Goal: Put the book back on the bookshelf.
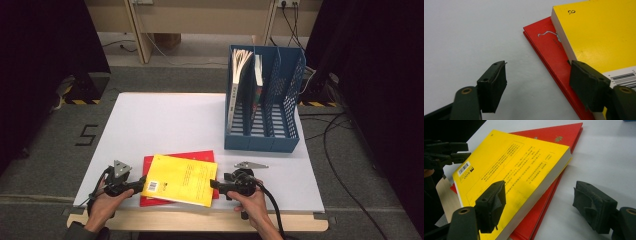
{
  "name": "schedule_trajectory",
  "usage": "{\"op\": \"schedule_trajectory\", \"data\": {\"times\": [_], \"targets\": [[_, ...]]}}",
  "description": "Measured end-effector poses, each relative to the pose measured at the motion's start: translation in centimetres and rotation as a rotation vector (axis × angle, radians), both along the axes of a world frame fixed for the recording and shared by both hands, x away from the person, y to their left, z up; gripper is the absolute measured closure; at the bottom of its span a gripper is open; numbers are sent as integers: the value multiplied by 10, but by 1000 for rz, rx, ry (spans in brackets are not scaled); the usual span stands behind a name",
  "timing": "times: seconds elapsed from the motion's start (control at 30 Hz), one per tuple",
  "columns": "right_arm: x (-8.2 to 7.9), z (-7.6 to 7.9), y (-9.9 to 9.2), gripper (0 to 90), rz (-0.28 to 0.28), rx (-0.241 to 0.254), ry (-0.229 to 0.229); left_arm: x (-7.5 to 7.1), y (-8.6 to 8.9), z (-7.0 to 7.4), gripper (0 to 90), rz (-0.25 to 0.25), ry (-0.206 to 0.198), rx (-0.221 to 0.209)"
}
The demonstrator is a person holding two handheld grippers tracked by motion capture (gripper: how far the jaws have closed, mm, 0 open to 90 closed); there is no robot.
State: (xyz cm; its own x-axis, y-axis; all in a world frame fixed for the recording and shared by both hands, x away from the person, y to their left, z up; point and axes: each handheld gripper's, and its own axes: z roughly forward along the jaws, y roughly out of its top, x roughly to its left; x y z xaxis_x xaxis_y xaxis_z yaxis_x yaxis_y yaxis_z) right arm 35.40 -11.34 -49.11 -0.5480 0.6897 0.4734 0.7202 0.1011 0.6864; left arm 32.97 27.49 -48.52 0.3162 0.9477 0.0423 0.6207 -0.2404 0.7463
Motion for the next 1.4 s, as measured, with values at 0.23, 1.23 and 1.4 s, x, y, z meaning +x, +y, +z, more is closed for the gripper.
{"op": "schedule_trajectory", "data": {"times": [0.23,1.23,1.4], "targets": [[0,-4,5,265,18,-5,14,-5,-8,1,343,-38,9,-9],[-26,-2,5,248,35,61,138,-13,-11,-1,261,-63,20,-11],[-24,-3,8,259,11,51,115,-13,-12,-1,278,-59,23,-24]]}}
